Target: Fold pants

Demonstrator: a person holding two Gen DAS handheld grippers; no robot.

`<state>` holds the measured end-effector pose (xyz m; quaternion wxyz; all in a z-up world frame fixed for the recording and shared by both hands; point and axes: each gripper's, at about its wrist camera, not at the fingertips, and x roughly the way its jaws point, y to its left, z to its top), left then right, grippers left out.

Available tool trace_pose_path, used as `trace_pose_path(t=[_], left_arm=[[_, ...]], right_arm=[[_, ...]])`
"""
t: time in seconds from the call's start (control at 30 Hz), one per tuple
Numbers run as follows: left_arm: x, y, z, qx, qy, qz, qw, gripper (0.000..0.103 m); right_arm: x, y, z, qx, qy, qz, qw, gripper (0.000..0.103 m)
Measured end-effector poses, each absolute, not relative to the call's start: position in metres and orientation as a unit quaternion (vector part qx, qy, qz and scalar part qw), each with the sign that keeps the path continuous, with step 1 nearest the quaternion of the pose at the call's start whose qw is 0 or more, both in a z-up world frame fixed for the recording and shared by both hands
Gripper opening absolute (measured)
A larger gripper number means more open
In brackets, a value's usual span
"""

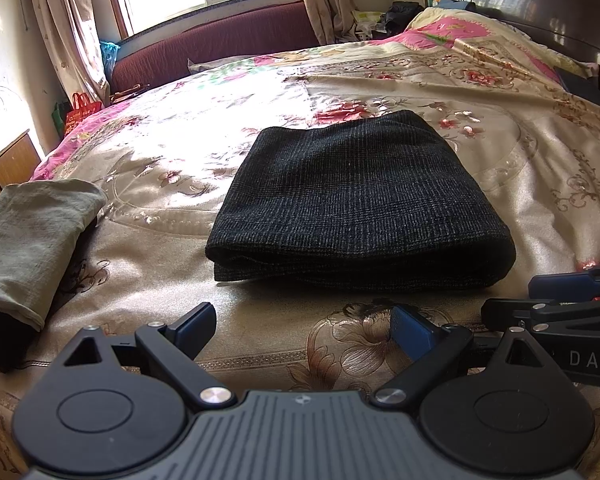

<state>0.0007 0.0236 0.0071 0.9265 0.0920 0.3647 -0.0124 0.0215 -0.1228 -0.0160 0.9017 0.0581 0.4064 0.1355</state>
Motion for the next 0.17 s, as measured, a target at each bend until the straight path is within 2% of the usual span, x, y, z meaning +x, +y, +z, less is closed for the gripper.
trace_pose_path(t=[0.17], left_arm=[[0.0006,0.0223,0.0080,0.096,0.363,-0.010,0.927,0.103]], right_arm=[[0.0217,-0.1229,-0.0160,0.058,0.406,0.136,0.902,0.048]])
